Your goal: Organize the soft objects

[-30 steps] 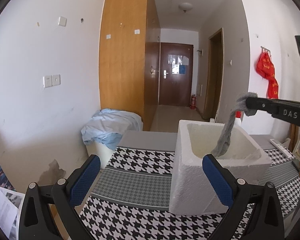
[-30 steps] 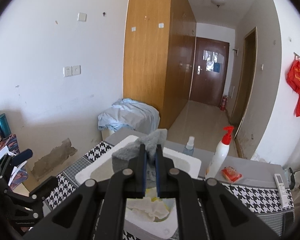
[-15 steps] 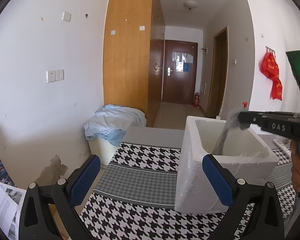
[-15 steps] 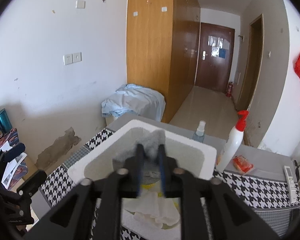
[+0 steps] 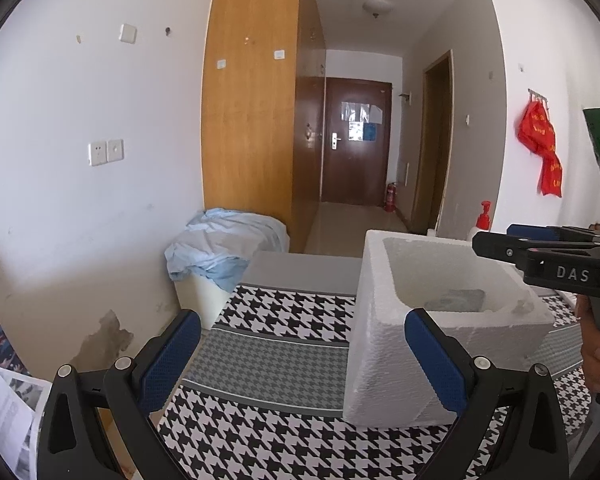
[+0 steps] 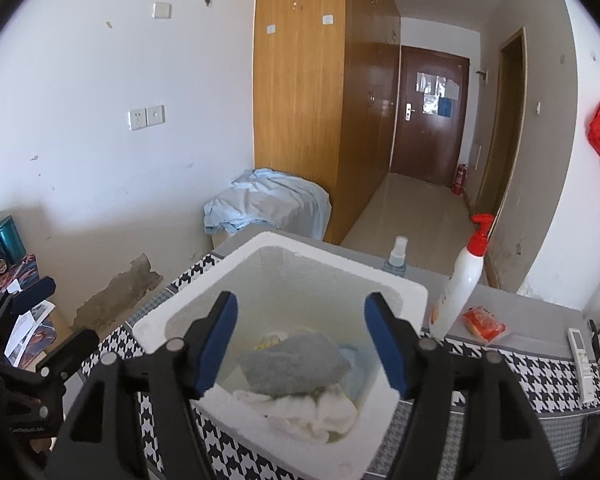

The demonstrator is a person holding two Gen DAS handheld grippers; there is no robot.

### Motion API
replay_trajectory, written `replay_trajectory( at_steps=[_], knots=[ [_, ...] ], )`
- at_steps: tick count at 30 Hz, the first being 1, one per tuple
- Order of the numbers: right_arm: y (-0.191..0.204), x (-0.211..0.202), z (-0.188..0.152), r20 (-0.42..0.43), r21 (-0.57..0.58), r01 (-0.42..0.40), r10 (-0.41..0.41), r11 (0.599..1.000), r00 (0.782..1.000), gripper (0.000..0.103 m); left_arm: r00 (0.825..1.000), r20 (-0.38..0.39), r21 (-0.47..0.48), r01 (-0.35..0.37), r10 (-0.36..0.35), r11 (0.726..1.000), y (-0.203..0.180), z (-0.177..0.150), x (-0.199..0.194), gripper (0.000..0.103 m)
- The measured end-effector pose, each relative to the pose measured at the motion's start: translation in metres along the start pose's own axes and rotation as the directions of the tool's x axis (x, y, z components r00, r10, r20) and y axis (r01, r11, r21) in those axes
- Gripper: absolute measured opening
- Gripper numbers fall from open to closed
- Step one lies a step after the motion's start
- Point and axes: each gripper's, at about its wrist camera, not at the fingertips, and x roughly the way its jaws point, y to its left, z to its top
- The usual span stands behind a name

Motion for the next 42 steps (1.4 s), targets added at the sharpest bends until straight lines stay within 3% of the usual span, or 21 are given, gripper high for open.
replay_trajectory(
  at_steps=[10, 14, 19, 21, 30, 36, 42],
  knots=[
    [-0.014, -0.034, -0.009, 0.056, 0.026, 0.022, -0.024, 0.999, 0.998, 0.074, 0.999, 0.018, 0.012, 0.034, -0.034, 0.999, -0.015, 0.005, -0.014, 0.102],
    [-0.022, -0.05, -0.013, 0.085, 0.042, 0.043, -0.046, 0.998, 0.995, 0.081, 0.998, 0.03, 0.03, 0.055, -0.056, 0.998, -0.025, 0.006, -0.021, 0.102],
    [-0.028, -0.071, -0.02, 0.111, 0.049, 0.066, -0.071, 0.997, 0.991, 0.083, 0.994, 0.049, 0.043, 0.091, -0.093, 0.995, -0.038, 0.01, -0.03, 0.102],
    [-0.031, -0.079, -0.024, 0.118, 0.059, 0.07, -0.077, 0.996, 0.99, 0.089, 0.993, 0.054, 0.046, 0.102, -0.104, 0.994, -0.043, 0.011, -0.033, 0.102],
    [-0.043, -0.118, -0.043, 0.194, 0.089, 0.114, -0.129, 0.99, 0.973, 0.102, 0.985, 0.085, 0.081, 0.146, -0.152, 0.986, -0.066, 0.013, -0.051, 0.102],
    [-0.038, -0.138, -0.06, 0.245, 0.061, 0.161, -0.171, 0.985, 0.954, 0.102, 0.978, 0.102, 0.104, 0.171, -0.182, 0.98, -0.08, 0.012, -0.064, 0.102],
    [-0.046, -0.157, -0.074, 0.263, 0.103, 0.173, -0.195, 0.98, 0.945, 0.102, 0.972, 0.113, 0.101, 0.195, -0.206, 0.976, -0.087, 0.009, -0.075, 0.102]
  ],
)
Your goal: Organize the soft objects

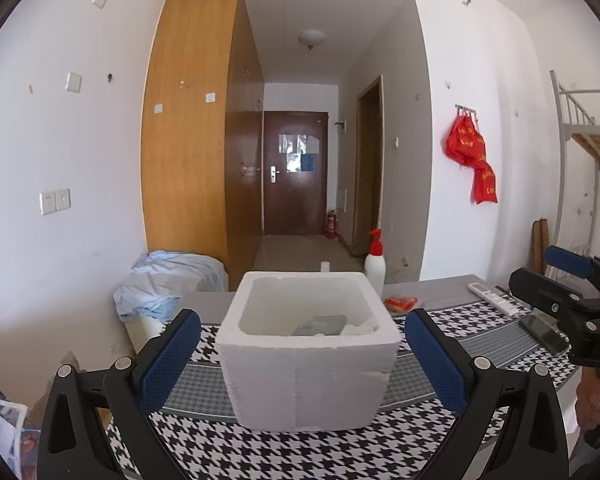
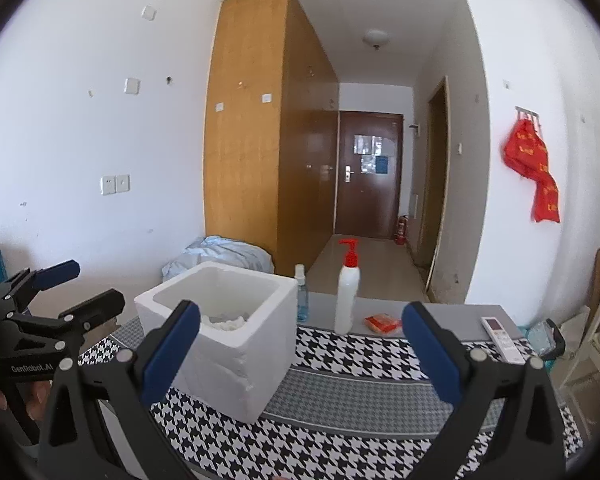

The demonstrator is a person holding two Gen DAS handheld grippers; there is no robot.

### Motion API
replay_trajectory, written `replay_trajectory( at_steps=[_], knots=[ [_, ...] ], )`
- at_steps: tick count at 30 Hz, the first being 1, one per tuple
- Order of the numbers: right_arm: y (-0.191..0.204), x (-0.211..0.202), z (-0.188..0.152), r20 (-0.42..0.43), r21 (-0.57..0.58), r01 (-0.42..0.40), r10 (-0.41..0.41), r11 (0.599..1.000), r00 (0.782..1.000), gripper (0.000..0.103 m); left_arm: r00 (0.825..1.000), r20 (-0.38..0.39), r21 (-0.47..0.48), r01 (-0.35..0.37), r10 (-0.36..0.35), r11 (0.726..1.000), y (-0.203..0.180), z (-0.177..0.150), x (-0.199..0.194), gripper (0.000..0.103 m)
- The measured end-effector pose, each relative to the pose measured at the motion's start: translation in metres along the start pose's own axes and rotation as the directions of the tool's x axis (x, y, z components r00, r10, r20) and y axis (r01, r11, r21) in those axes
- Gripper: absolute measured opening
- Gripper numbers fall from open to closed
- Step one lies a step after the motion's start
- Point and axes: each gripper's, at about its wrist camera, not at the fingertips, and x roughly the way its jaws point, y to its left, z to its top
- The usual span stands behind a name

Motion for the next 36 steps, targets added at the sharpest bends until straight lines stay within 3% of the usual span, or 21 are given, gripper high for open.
replay_trajectory(
  at_steps=[8, 21, 36],
  knots=[
    [-0.004, -0.017, -0.014, 0.015, 0.031, 0.02, -0.02, 0.999, 1.0, 0.102, 0.999, 0.037, -0.001, 0.025, -0.025, 1.0, -0.009, -0.005, -0.014, 0.102],
    [-0.005, -0.036, -0.039, 0.044, 0.057, 0.025, -0.028, 0.998, 0.999, 0.102, 0.996, 0.093, -0.014, 0.008, -0.007, 1.0, -0.012, -0.027, -0.034, 0.102],
    [0.006, -0.05, -0.068, 0.048, 0.048, 0.013, -0.015, 0.999, 0.999, 0.102, 0.995, 0.104, 0.002, 0.013, -0.014, 1.0, -0.022, -0.057, -0.05, 0.102]
  ],
)
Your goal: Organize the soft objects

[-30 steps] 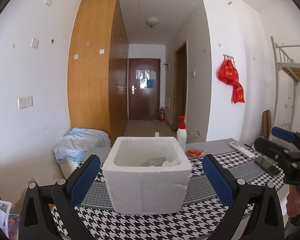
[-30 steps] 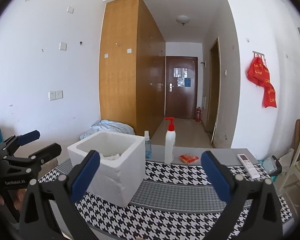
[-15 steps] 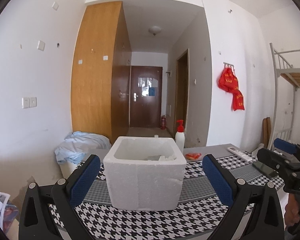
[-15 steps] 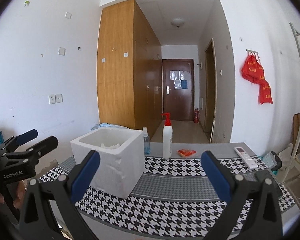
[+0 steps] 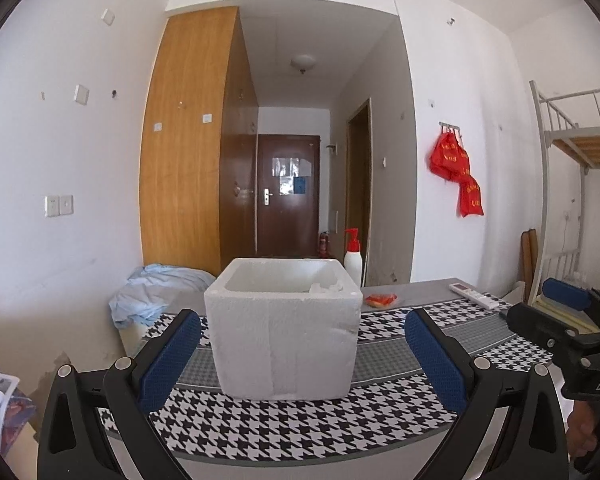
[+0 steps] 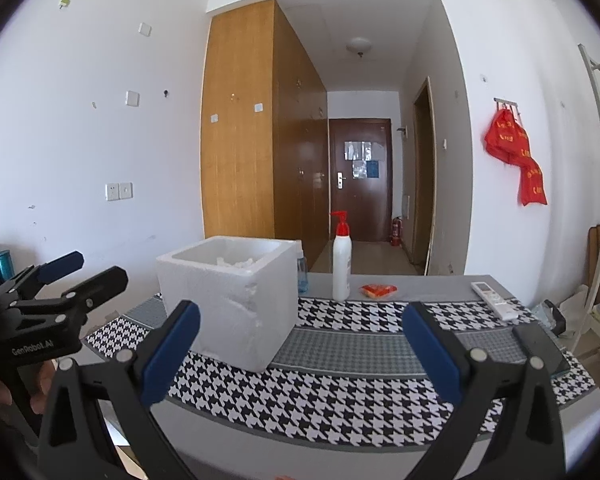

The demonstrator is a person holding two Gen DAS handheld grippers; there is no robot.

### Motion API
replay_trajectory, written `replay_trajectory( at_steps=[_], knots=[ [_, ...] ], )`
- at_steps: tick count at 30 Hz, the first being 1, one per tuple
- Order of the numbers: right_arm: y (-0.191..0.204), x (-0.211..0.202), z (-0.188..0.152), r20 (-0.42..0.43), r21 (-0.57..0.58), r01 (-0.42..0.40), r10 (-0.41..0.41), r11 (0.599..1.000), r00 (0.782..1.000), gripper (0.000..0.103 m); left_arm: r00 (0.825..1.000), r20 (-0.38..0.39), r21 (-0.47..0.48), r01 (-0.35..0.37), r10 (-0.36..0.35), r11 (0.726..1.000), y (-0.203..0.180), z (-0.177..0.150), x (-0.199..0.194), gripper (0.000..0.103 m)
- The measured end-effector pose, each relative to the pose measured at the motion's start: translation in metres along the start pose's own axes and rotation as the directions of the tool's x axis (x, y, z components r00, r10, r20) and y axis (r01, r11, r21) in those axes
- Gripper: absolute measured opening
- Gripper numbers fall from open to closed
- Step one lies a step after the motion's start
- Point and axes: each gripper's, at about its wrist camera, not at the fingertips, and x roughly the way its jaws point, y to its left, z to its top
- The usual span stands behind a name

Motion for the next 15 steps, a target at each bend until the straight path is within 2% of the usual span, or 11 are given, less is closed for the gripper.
replay_trajectory(
  at_steps=[15],
  knots=[
    [0.006, -0.003, -0.017, -0.016, 0.007, 0.002, -0.002, 1.0, 1.0, 0.102, 1.0, -0.024, 0.002, 0.0, 0.0, 1.0, 0.0, -0.014, -0.007, 0.102]
  ],
)
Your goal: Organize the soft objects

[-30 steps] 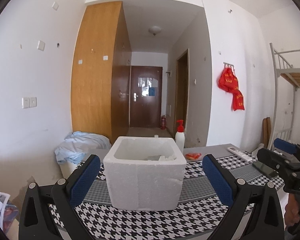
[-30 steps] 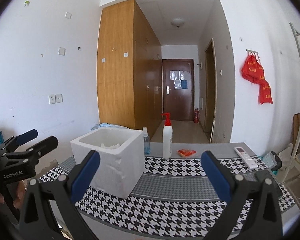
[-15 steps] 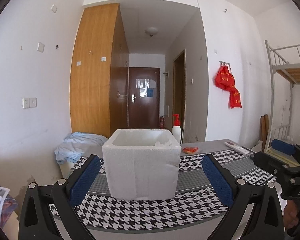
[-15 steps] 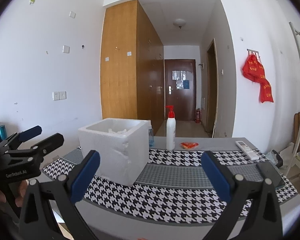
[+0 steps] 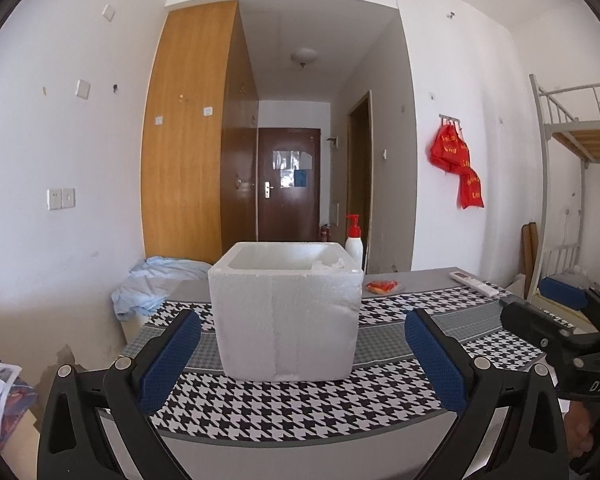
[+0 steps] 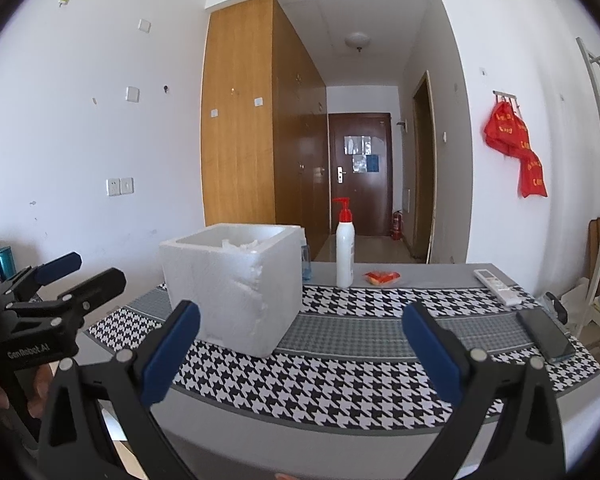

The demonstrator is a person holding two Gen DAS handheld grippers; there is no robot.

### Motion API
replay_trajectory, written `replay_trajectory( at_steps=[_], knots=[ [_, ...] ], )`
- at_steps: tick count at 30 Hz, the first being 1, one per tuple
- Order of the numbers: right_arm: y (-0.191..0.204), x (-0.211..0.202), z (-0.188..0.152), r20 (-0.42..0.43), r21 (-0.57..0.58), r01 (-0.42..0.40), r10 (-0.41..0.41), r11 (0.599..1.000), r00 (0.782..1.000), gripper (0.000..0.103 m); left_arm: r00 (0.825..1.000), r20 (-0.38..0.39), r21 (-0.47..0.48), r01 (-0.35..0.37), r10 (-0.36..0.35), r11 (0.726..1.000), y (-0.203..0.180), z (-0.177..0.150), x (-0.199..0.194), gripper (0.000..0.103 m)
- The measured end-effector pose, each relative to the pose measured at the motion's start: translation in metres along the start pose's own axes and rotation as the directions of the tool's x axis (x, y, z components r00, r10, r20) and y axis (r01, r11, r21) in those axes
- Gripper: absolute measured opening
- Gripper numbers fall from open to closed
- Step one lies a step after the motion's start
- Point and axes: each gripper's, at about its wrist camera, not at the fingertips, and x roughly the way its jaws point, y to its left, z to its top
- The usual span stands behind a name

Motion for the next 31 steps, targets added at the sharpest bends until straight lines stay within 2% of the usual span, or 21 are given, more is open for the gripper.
replay_trajectory(
  at_steps=[31],
  knots=[
    [0.003, -0.012, -0.009, -0.002, -0.005, -0.007, 0.007, 1.0, 1.0, 0.102, 1.0, 0.005, 0.014, 0.01, -0.01, 1.0, -0.004, -0.007, -0.013, 0.102]
  ],
)
